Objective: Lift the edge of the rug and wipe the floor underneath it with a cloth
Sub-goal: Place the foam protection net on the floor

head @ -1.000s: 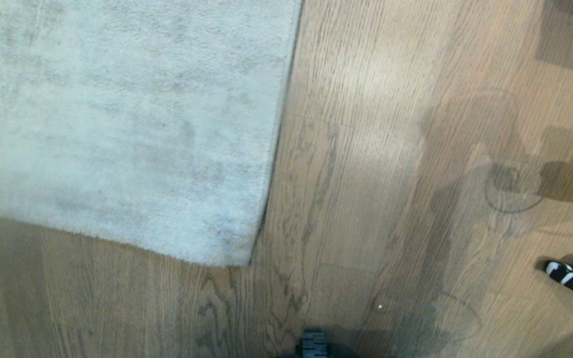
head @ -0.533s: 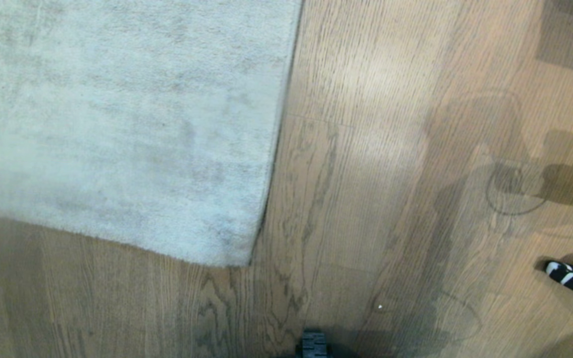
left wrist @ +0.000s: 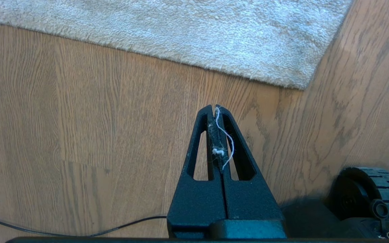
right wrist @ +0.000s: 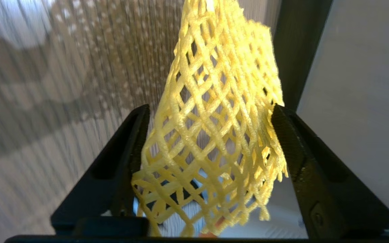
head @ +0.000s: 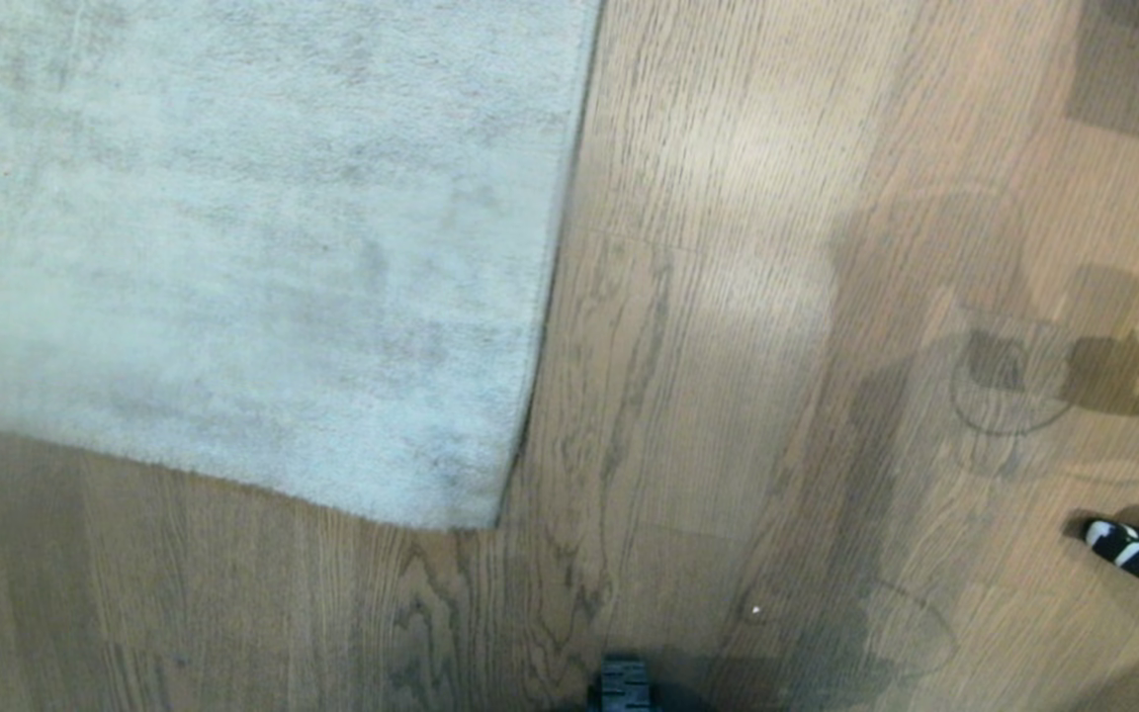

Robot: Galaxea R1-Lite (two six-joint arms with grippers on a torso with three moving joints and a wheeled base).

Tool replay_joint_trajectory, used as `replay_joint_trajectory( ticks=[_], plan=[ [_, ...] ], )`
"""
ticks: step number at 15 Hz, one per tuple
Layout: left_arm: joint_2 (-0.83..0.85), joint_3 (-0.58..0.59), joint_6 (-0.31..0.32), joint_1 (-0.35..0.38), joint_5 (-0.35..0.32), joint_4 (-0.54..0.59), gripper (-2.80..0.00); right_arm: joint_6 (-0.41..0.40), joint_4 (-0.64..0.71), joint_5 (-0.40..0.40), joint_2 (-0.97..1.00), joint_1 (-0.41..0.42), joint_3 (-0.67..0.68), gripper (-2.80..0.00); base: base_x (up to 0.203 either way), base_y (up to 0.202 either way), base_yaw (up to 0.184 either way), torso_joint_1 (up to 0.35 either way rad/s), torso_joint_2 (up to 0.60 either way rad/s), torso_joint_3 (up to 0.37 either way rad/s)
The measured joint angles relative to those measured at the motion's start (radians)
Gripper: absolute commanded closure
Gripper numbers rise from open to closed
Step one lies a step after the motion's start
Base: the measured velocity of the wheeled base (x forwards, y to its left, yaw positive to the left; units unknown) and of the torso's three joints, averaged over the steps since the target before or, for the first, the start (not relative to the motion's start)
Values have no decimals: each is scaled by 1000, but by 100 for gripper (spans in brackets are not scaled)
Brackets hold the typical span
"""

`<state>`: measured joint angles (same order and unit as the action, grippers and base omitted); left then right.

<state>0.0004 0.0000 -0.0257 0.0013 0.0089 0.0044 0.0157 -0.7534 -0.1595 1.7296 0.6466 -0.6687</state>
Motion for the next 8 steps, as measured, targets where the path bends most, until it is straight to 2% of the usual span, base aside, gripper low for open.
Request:
replay_joint_trajectory(
  ticks=[5,8],
  plan=[
    [0,0,0,0,0,0,0,-8,10,4,-125,0,131,-280,0,0,0,0,0,0],
    [0,0,0,0,0,0,0,-75,6,66,-183,0,173,-280,0,0,0,0,0,0]
  ],
)
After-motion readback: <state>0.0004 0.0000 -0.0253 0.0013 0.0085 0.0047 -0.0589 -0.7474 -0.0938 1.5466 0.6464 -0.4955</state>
